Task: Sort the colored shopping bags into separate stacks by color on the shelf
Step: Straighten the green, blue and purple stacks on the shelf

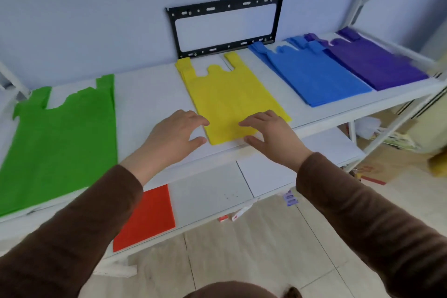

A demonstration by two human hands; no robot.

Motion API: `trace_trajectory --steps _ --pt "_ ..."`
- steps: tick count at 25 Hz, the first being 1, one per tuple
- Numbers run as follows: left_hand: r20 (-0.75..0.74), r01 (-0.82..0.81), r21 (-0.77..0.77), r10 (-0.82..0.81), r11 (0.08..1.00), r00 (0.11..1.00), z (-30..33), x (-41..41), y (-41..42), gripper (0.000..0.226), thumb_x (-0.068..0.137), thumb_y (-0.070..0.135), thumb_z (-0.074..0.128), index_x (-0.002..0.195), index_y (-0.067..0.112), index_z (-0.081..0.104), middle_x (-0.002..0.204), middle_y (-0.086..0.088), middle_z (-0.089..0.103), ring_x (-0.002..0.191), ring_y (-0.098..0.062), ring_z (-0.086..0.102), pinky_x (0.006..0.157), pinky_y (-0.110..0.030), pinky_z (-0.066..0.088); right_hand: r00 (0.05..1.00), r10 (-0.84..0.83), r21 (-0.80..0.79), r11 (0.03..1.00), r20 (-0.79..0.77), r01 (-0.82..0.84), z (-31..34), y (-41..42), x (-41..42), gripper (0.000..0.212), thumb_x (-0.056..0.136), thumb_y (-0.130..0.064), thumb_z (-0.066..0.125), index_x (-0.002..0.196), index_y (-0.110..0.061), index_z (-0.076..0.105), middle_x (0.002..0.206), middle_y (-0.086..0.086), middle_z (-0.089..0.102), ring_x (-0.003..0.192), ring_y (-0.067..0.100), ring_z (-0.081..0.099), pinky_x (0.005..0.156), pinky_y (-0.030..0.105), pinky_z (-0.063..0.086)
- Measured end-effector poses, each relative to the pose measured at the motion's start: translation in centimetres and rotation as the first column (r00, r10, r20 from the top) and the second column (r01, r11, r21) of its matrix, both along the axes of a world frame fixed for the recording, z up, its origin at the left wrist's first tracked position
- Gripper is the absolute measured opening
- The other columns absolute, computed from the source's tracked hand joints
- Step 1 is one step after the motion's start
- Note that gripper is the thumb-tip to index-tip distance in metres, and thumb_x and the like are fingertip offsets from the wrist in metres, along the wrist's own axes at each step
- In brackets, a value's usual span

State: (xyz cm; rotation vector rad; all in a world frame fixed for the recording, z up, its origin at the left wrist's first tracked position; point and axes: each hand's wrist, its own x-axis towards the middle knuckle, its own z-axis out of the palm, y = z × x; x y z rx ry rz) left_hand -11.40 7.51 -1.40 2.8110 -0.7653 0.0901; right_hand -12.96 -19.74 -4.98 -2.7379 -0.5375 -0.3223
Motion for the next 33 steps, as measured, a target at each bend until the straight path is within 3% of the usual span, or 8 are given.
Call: trace_trajectory --steps 6,14,19,23,27,30,33 --pt "0.012 0.025 -0.034 -0.025 0.999 1.0 -0.7 1.0 -19.6 0.041 0.092 0.044 0.058 0.131 0.033 0.054 0.128 0.011 0.056 0.121 -0.015 0.046 0.087 -0.036 0.047 0.999 -0.05 -0.046 0.998 -0.02 0.049 1.3 -18.7 0.1 0.039 0.09 -0.039 0.058 0.127 -0.029 0.058 0.122 -0.005 0.062 0.11 0.021 0.052 0.091 0.042 0.047" --pt "-0.053 -0.036 -0.093 0.032 0.995 0.998 -2.5 6.5 -32.4 0.046 0.093 0.039 0.058 0.137 0.027 0.05 0.137 0.009 0.05 0.124 -0.016 0.046 0.1 -0.035 0.043 0.991 -0.102 -0.054 0.994 -0.087 0.097 0.4 -34.5 6.7 0.042 0.091 -0.036 0.062 0.132 -0.026 0.056 0.126 -0.004 0.061 0.112 0.02 0.051 0.095 0.038 0.047" --pt "-0.054 -0.191 -0.038 0.189 0.981 0.98 -4.6 10.8 -36.1 0.064 0.089 0.047 0.06 0.146 0.024 0.038 0.148 0.003 0.037 0.13 -0.021 0.041 0.101 -0.037 0.044 0.985 -0.127 -0.081 0.99 -0.117 0.118 -0.6 -39.7 11.8 0.049 0.091 -0.037 0.061 0.138 -0.026 0.049 0.134 -0.002 0.054 0.117 0.023 0.048 0.098 0.042 0.045" --pt "-0.159 -0.333 0.032 0.333 0.942 0.929 -5.6 12.5 -38.1 0.088 0.083 0.062 0.06 0.152 0.026 0.021 0.158 -0.003 0.022 0.137 -0.028 0.034 0.107 -0.042 0.04 0.98 -0.105 -0.218 0.974 -0.168 0.067 -0.9 -42.0 15.7 0.068 0.088 -0.053 0.059 0.147 -0.029 0.034 0.151 -0.001 0.038 0.125 0.028 0.046 0.105 0.047 0.04" --pt "-0.112 -0.397 -0.002 0.394 0.918 0.912 -6.4 13.0 -40.1 0.073 0.09 0.05 0.057 0.151 0.024 0.025 0.152 -0.005 0.035 0.133 -0.027 0.041 0.106 -0.042 0.041 0.975 -0.012 -0.257 0.965 -0.222 -0.046 -1.3 -43.2 19.8 0.077 0.086 -0.058 0.058 0.151 -0.03 0.027 0.154 0.0 0.033 0.124 0.03 0.048 0.105 0.044 0.038" --pt "-0.092 -0.434 0.063 0.439 0.899 0.894 -6.1 12.5 -41.4 0.056 0.095 0.038 0.054 0.146 0.023 0.036 0.139 -0.003 0.05 0.121 -0.025 0.049 0.099 -0.04 0.044 0.972 0.1 -0.253 0.955 -0.212 -0.153 -1.4 -44.0 21.1 0.075 0.088 -0.055 0.057 0.151 -0.029 0.026 0.151 -0.001 0.038 0.12 0.027 0.049 0.101 0.039 0.042" --pt "-0.151 -0.447 0.06 0.451 0.893 0.88 -5.4 12.6 -41.7 0.052 0.093 0.042 0.056 0.14 0.024 0.046 0.137 0.001 0.049 0.119 -0.022 0.05 0.098 -0.037 0.044 0.934 0.165 -0.217 0.946 -0.317 -0.241 -0.1 -45.2 22.7 0.078 0.085 -0.066 0.052 0.15 -0.03 0.029 0.149 -0.003 0.04 0.125 0.025 0.043 0.103 0.039 0.041"
